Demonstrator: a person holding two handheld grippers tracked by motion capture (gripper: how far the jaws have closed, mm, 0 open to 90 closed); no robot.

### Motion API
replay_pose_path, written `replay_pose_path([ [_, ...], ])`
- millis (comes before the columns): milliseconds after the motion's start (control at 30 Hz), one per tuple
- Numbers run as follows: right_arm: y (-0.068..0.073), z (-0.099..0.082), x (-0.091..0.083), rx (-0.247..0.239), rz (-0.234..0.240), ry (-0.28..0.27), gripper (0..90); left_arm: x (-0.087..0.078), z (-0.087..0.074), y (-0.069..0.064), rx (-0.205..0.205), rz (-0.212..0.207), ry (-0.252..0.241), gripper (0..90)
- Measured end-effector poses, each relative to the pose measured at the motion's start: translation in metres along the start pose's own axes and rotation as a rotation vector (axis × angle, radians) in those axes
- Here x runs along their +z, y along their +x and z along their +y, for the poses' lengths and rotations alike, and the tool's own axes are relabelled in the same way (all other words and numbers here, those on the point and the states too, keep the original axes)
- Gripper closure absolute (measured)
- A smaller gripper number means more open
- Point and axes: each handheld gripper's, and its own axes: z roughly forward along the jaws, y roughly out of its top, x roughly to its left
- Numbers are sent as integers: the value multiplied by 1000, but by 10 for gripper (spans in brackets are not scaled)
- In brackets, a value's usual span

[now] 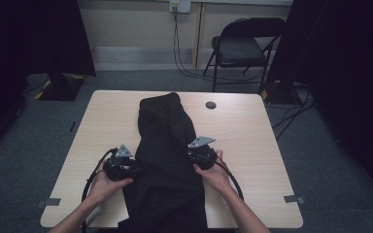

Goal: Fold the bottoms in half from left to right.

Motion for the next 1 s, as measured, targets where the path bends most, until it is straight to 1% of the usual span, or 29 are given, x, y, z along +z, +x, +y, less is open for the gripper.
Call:
replay_pose_path([
  [33,-2,1,-6,8,-12,-20,896,-3,-3,-3,8,9,-4,484],
  [67,-2,1,-6,8,-12,-20,896,-3,-3,-3,8,9,-4,496],
  [100,-8,2,-18,8,-52,-42,897,-5,-6,-5,6,14,-7,497],
  [133,-8,2,-18,8,-52,-42,897,-5,-6,-5,6,14,-7,497],
  [167,-13,-3,-22,-10,-58,-5,895,-7,-7,-6,-1,15,2,497],
  [200,-13,-5,-21,-16,-58,11,892,-8,-8,-7,-6,11,14,497],
  [233,-12,-11,-17,-30,-62,67,868,-8,-8,-7,-6,11,14,497],
  [267,-11,-16,-14,-30,-58,98,793,-12,-11,-10,13,18,20,497],
  [300,-10,-20,-13,-41,-76,102,710,-14,-13,-11,5,7,20,497],
  [333,-10,-22,-13,-35,-87,100,662,-14,-13,-11,5,7,20,496],
  [367,-10,-22,-13,-35,-87,100,662,-16,-16,-11,3,-3,20,496],
  [400,-14,-16,-19,-12,-93,52,605,-20,-16,-11,10,-25,52,479],
  [433,-14,-16,-19,-12,-93,52,605,-20,-16,-11,10,-25,52,468],
  [500,-16,-5,-24,0,-91,-11,561,-25,-11,-9,11,-42,-3,468],
  [533,-16,0,-24,7,-81,-22,566,-28,-5,-5,5,-45,-47,474],
  [567,-16,5,-22,9,-54,-37,584,-30,5,1,-15,-48,-81,482],
  [600,-14,12,-17,9,-23,-42,598,-30,10,4,-27,-55,-95,505],
  [633,-12,16,-12,-1,-30,-43,620,-28,19,6,-26,-56,-106,537],
  [667,-9,26,1,-21,-13,-41,648,-20,33,10,-14,-40,-118,575],
  [700,-8,30,7,-20,-6,-43,646,-13,41,13,-12,-35,-119,583],
  [733,-8,30,7,-20,-6,-43,646,-13,41,13,-12,-35,-119,601],
  [767,-8,34,15,-22,-10,-39,631,-2,50,17,-12,-31,-106,601],
  [800,-8,42,35,-36,-10,-22,599,16,62,24,-10,-26,-106,600],
  [833,-9,44,42,-47,-25,-3,567,24,65,27,-17,-33,-110,588],
  [867,-9,44,42,-47,-25,-3,567,24,65,27,-17,-33,-110,579],
  [900,-13,46,53,-24,-18,12,508,32,66,29,-35,-27,-98,571],
  [933,-13,46,53,-24,-18,12,508,38,67,29,-37,-20,-75,571],
  [967,-19,42,60,0,-20,36,459,51,64,29,-1,-28,-36,554],
  [1000,-22,39,63,11,-8,38,444,55,63,29,-8,-40,-34,545],
])
